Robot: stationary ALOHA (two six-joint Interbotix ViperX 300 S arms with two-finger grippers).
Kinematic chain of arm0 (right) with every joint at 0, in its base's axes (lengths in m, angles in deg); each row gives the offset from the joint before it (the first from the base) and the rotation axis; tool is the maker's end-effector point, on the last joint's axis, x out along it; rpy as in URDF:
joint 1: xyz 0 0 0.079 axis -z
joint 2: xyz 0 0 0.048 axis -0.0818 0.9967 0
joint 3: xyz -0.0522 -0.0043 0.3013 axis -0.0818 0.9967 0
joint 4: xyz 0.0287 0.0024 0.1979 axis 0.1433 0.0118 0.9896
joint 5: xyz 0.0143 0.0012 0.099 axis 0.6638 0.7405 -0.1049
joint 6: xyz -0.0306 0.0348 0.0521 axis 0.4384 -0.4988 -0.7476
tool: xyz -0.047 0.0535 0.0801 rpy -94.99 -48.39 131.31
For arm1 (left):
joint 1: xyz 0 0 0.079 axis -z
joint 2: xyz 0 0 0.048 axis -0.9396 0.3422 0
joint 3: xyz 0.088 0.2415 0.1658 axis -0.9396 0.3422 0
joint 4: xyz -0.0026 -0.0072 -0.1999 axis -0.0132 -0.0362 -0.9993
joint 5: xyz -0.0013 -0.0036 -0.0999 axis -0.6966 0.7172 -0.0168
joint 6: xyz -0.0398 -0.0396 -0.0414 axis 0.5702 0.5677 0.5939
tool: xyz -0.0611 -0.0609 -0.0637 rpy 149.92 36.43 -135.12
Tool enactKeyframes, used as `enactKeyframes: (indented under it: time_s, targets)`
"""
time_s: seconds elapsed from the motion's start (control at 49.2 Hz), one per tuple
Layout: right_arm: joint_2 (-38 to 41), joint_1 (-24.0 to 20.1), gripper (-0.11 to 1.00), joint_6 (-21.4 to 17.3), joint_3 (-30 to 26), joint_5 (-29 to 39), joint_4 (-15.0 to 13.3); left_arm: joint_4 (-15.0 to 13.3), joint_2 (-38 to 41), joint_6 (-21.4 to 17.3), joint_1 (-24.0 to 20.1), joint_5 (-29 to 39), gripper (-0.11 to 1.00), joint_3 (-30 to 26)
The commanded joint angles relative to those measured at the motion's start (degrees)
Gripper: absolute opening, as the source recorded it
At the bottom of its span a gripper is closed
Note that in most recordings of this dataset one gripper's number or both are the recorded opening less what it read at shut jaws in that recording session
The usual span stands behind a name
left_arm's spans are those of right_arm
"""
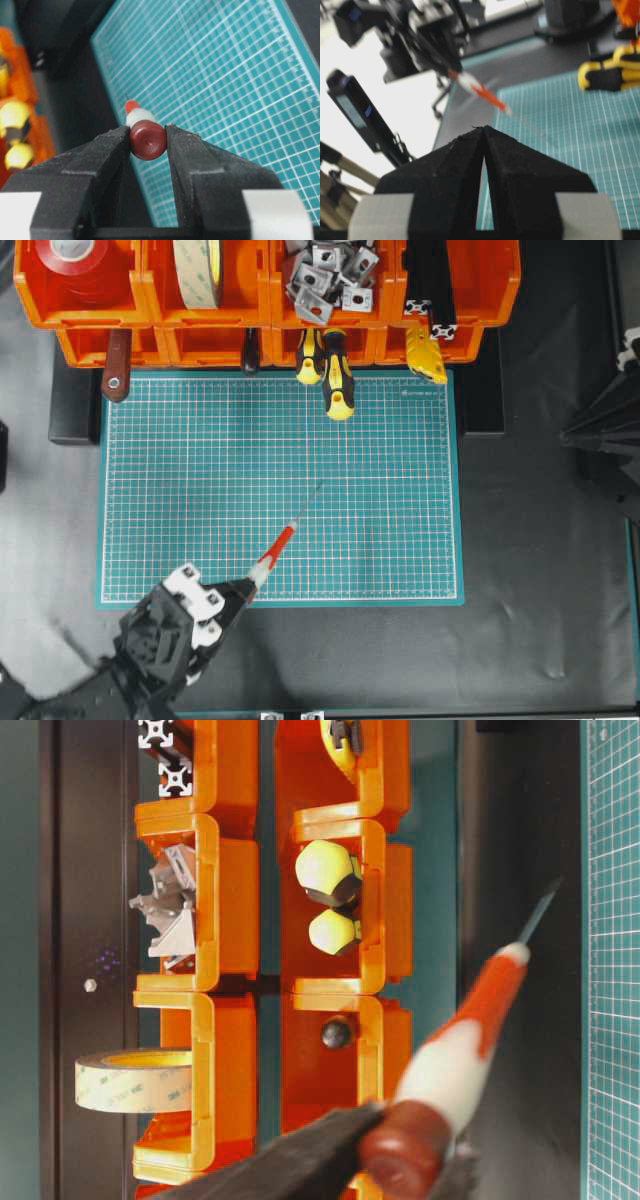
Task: Pick red screwdriver from container rack with left arm.
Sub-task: 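Bring the held screwdriver back over the mat center with the left gripper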
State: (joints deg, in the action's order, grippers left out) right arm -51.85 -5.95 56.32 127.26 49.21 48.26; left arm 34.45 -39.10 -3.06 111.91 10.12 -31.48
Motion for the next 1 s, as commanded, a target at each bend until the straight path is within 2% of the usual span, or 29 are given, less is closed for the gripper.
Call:
enactKeyframes:
  time_s: [0.0, 0.163, 0.407, 0.691, 0.976]
  targets:
    - [0.97, 0.44, 0.00, -0.09, -1.93, -2.02, 0.09, 0.26, -3.69, 0.18, -3.34, -5.45, 0.26, 2.99]
    - [0.97, 0.97, 0.00, -0.09, -2.02, -2.55, 0.18, 0.26, -5.71, 0.70, -8.88, -13.62, 0.26, 8.70]
    - [1.14, 2.29, 0.00, -0.18, -2.46, -2.55, 0.18, 0.26, -6.86, 0.97, -14.94, -19.16, 0.26, 12.13]
    - [1.49, 2.46, 0.00, -0.09, -2.37, -2.37, 0.09, 0.26, -6.50, 0.79, -17.14, -19.60, 0.26, 11.95]
    - [1.49, 2.46, 0.00, -0.09, -2.37, -2.02, 0.18, 0.26, -5.89, 0.79, -17.31, -19.60, 0.26, 11.78]
